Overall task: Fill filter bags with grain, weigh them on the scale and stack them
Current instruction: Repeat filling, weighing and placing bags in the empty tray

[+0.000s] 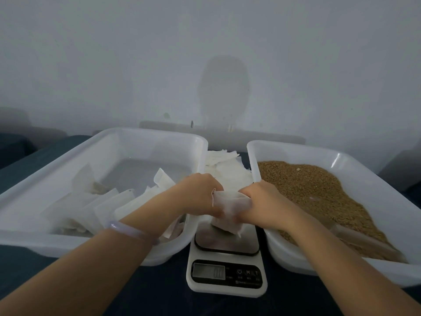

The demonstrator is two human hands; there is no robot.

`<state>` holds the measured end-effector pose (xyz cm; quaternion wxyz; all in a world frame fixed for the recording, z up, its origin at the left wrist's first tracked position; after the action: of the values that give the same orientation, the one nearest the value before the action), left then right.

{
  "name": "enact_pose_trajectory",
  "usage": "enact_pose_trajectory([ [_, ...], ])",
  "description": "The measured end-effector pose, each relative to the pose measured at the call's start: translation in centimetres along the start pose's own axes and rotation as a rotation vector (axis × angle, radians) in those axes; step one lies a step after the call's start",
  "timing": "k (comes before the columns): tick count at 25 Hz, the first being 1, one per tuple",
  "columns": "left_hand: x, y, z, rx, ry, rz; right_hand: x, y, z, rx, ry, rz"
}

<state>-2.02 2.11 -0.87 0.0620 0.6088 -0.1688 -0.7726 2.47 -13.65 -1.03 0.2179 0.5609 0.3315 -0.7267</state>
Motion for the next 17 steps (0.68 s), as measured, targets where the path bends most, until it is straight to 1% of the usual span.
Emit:
enact_pose_trajectory([
  [2,0.1,0.3,-0.4,-0.041,0.001,-0.087,0.2,-0.4,-0.4,0.025,0.021,0.105],
  [4,0.0,0.4,-0.7,-0.056,-0.002,-0.147,0.4,-0.6,-0.9,0.038,0.035,0.141],
  [7,0.4,0.1,-1.1,-0.066,-0.022,-0.135,1.0,-0.1,-1.5,0.069,-0.035,0.112],
  [11,0.5,0.5,-1.7,-0.082,-0.028,-0.142,1.1,0.0,-1.8,0.09,-0.065,0.136],
  [15,0.7,0.5,-1.6,-0.079,-0.046,-0.108,1.2,-0.1,-1.5,0.083,-0.078,0.098],
  [17,0.8,0.4,-1.3,-0.064,-0.067,-0.116,1.1,-0.1,-1.0,0.044,-0.052,-0.031],
])
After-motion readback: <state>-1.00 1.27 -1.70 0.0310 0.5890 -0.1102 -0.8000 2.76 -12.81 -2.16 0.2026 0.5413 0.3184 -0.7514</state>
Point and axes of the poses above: each hand's wrist, its own z-axis away from the middle knuckle, its own x-axis out of the palm, y = z × x, the point moved 1 cm from there along -z, towards the middle knuckle, and after that the axes turned 14 degrees about -y, right-handed, at the moved point
